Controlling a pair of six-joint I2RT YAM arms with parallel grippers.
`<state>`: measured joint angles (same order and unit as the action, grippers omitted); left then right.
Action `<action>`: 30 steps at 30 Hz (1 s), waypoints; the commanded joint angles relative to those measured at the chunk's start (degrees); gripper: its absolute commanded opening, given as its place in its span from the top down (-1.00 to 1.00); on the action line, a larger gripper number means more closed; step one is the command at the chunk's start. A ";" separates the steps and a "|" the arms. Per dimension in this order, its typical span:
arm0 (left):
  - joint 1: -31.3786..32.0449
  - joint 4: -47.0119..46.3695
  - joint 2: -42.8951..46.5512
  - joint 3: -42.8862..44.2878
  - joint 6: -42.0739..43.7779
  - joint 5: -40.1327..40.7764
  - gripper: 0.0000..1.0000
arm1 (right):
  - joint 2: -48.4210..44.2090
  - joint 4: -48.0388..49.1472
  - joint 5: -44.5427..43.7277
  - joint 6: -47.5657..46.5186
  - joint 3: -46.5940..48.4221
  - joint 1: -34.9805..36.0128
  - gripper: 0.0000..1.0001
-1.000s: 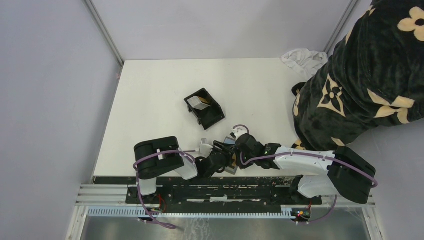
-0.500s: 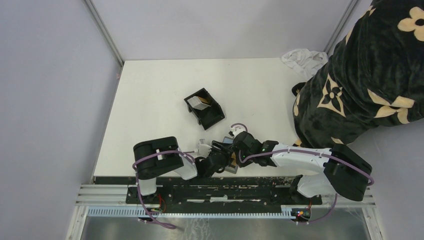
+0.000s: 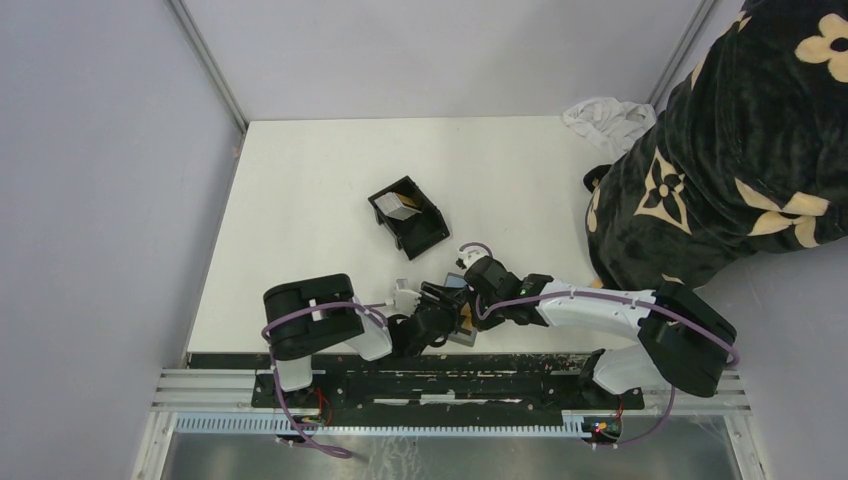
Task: Put the credit cards into the card holder
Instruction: Insert the credit card into the card holder.
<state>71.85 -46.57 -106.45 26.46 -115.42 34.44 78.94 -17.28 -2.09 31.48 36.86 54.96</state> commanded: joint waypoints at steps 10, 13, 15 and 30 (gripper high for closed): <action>4.76 30.66 -5.06 -5.96 -0.98 -13.52 -0.33 | 2.70 11.66 2.32 -2.21 4.01 -1.90 0.98; 5.08 31.82 -4.52 -6.16 -1.45 -13.42 -0.33 | 3.34 12.61 2.59 -2.05 3.93 -2.14 0.98; 5.22 32.13 -4.40 -6.39 -1.76 -13.50 -0.33 | 3.81 13.06 2.74 -1.89 4.00 -2.23 0.98; 5.69 27.94 -2.78 -11.03 -6.84 -13.32 -0.34 | 5.53 15.03 2.96 -0.86 5.10 -2.49 0.98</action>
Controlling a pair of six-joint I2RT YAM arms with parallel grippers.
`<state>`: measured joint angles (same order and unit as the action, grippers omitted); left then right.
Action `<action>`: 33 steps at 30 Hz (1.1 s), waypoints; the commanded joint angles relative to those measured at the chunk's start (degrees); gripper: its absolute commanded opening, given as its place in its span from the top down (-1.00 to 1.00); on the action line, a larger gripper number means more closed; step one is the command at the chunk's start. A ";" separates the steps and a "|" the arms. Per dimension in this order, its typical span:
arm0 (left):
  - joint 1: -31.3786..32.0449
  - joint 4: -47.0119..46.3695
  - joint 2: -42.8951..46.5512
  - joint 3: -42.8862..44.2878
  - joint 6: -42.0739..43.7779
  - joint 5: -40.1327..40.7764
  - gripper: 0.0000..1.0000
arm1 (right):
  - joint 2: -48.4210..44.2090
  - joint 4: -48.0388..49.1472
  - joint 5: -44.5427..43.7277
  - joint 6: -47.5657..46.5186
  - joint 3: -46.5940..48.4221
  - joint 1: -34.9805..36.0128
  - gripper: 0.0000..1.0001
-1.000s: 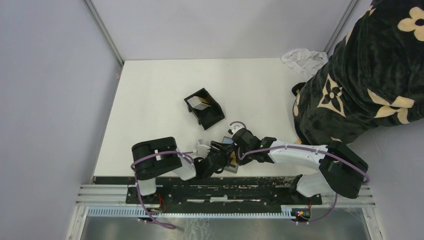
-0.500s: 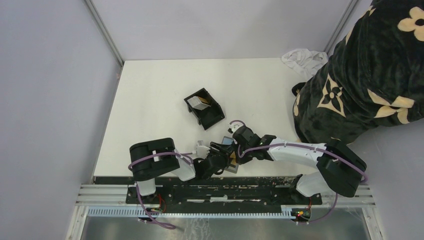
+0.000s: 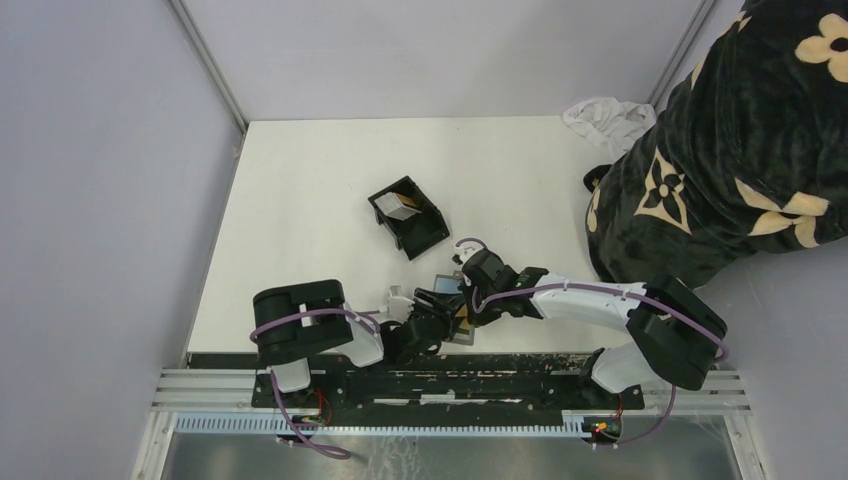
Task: Put the credit cards into the card holder
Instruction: Insert the credit card into the card holder.
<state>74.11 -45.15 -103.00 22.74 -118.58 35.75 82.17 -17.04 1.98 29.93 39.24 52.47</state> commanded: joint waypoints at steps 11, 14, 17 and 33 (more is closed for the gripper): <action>3.41 22.47 -6.62 -9.21 -6.74 -14.26 -0.34 | 4.18 15.95 -1.18 1.11 3.89 0.00 0.99; 3.47 22.92 -6.60 -9.16 -6.75 -14.49 -0.34 | 4.94 15.89 -1.36 0.68 4.95 -0.01 0.98; 3.48 23.79 -6.69 -9.12 -6.75 -15.19 -0.34 | 6.13 15.93 -1.00 0.65 5.93 0.00 0.98; 4.03 38.27 0.61 -8.86 -9.37 -12.64 -0.31 | 8.94 16.69 -0.16 0.58 7.42 -0.43 0.98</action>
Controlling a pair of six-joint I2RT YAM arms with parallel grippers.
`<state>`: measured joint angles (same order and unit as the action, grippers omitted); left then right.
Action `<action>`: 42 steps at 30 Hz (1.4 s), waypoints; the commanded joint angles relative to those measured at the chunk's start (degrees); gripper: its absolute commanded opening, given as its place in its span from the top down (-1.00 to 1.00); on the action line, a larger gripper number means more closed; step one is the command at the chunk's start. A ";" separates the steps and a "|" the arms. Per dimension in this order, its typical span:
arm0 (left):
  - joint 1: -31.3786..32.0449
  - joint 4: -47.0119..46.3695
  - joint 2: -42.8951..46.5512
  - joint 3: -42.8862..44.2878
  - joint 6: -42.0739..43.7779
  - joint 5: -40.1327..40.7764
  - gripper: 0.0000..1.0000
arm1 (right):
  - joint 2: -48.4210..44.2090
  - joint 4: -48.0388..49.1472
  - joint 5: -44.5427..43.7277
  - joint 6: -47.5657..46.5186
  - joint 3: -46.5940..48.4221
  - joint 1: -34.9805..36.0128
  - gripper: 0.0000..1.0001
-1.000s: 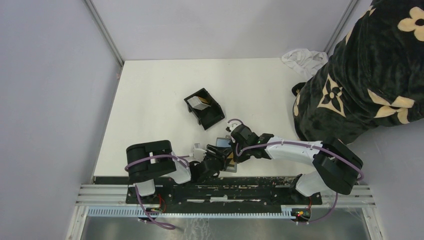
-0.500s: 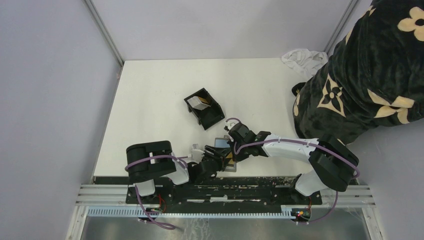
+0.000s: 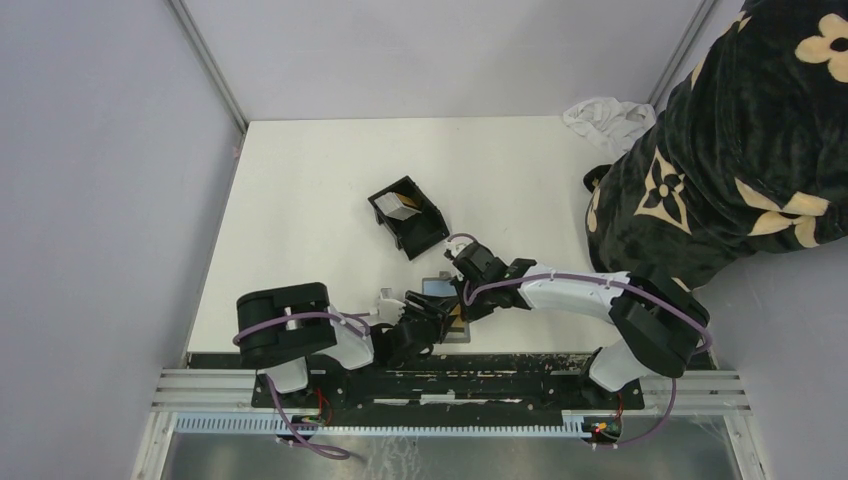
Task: Put the credit cards into the card holder
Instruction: Insert the credit card into the card holder.
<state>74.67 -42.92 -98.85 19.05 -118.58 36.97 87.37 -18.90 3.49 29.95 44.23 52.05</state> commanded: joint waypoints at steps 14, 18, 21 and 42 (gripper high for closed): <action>3.47 49.02 4.81 -4.28 -8.98 -11.80 -0.28 | 5.98 18.89 -0.35 0.98 3.74 -0.11 0.98; 3.47 48.82 3.77 -4.36 -8.77 -13.16 -0.26 | 6.68 18.82 0.48 1.23 3.97 -0.11 0.99; 3.46 48.38 3.03 -4.22 -8.61 -13.54 -0.24 | 6.92 18.72 0.98 1.33 3.78 -0.11 0.98; 3.46 56.40 8.99 -3.13 -10.38 -8.05 0.22 | -1.83 12.09 2.46 2.04 1.12 -0.05 0.60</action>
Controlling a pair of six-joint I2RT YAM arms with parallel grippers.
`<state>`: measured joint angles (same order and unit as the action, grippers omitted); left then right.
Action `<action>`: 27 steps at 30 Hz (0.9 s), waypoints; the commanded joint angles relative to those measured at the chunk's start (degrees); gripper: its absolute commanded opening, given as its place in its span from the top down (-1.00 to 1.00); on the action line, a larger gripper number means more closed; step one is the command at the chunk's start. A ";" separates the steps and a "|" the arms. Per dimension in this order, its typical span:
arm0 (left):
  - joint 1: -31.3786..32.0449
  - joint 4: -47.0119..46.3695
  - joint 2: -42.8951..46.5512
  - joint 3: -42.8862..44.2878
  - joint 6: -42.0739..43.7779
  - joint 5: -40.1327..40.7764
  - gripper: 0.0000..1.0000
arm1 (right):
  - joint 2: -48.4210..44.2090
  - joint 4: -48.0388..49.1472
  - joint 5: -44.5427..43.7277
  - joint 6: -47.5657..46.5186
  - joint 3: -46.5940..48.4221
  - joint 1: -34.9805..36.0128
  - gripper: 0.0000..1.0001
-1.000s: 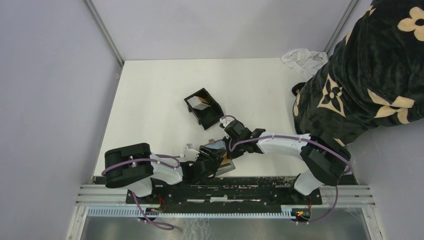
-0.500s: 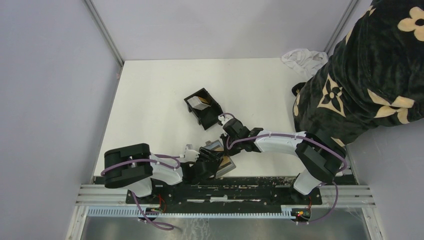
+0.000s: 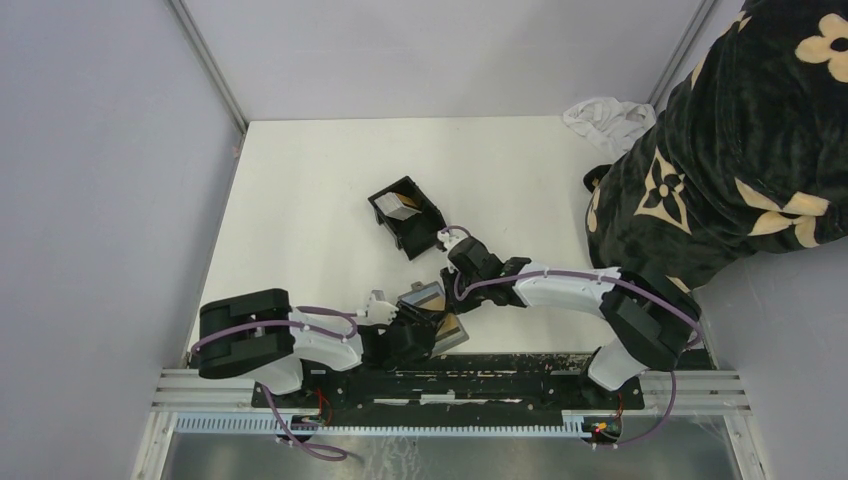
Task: Put the credit cards into the card holder
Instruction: Insert the credit card into the card holder.
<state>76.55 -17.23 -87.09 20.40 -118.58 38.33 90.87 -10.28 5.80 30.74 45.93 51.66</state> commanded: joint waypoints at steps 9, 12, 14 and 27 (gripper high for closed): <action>1.09 32.96 -2.37 -4.78 -9.65 -7.08 0.46 | -8.92 0.94 -3.43 0.99 -0.48 0.33 0.47; -0.76 33.14 -2.08 -4.47 -5.06 -5.70 0.49 | -8.45 0.18 -4.65 -0.08 0.75 0.28 0.46; -2.70 33.46 -2.14 -4.05 -1.01 -4.04 0.49 | -7.62 0.13 -5.12 -0.58 1.72 0.29 0.45; -12.64 36.92 -6.54 2.96 22.84 -2.12 0.50 | 0.51 -1.24 -5.99 -3.45 10.87 0.28 0.42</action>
<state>67.09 -4.64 -86.35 25.63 -110.19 36.97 89.03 -11.70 0.82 28.99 52.34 51.75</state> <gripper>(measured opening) 0.250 0.287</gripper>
